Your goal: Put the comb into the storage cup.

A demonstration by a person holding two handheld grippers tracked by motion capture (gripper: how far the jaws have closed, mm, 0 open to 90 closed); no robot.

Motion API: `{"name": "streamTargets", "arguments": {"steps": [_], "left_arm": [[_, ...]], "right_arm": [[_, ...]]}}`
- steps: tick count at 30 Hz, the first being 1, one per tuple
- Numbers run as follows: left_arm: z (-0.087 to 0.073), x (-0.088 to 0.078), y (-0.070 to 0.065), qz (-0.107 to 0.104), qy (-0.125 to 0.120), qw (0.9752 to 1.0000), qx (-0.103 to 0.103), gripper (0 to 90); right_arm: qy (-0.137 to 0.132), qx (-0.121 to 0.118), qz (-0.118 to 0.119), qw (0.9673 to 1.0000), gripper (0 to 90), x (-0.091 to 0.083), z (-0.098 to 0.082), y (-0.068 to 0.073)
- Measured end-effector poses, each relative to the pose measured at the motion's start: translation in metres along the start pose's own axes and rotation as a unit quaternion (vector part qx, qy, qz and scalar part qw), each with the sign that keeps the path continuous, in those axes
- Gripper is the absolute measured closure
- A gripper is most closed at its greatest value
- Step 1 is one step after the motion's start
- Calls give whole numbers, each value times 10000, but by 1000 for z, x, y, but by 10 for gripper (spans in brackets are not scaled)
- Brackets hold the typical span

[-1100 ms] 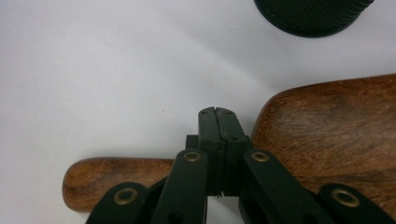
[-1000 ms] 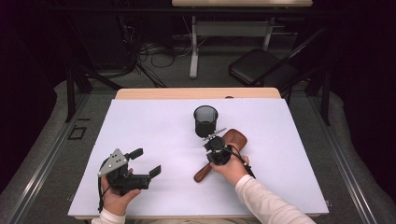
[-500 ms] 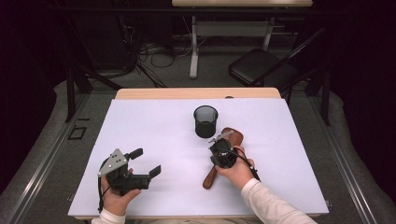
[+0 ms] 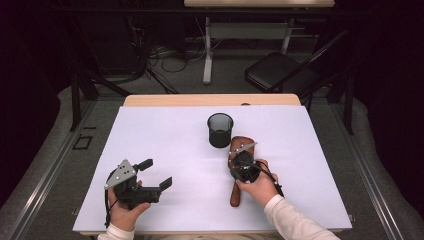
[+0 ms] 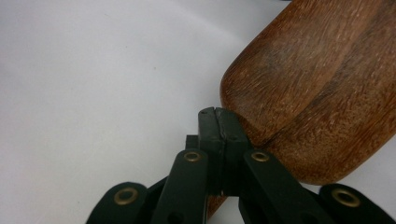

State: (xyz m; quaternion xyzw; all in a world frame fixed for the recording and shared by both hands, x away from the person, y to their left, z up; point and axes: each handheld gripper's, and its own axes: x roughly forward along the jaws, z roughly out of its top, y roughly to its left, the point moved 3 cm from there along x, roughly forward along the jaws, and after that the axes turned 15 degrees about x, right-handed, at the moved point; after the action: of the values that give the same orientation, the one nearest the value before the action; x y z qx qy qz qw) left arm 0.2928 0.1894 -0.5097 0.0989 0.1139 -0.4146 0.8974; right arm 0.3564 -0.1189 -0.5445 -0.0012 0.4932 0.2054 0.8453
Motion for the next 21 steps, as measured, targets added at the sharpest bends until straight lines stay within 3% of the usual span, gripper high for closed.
{"name": "streamTargets", "arguments": {"steps": [21], "left_arm": [[0, 0, 0, 3, 0, 10000, -21, 30]], "right_arm": [[31, 51, -34, 10000, 900, -6, -5, -9]]}}
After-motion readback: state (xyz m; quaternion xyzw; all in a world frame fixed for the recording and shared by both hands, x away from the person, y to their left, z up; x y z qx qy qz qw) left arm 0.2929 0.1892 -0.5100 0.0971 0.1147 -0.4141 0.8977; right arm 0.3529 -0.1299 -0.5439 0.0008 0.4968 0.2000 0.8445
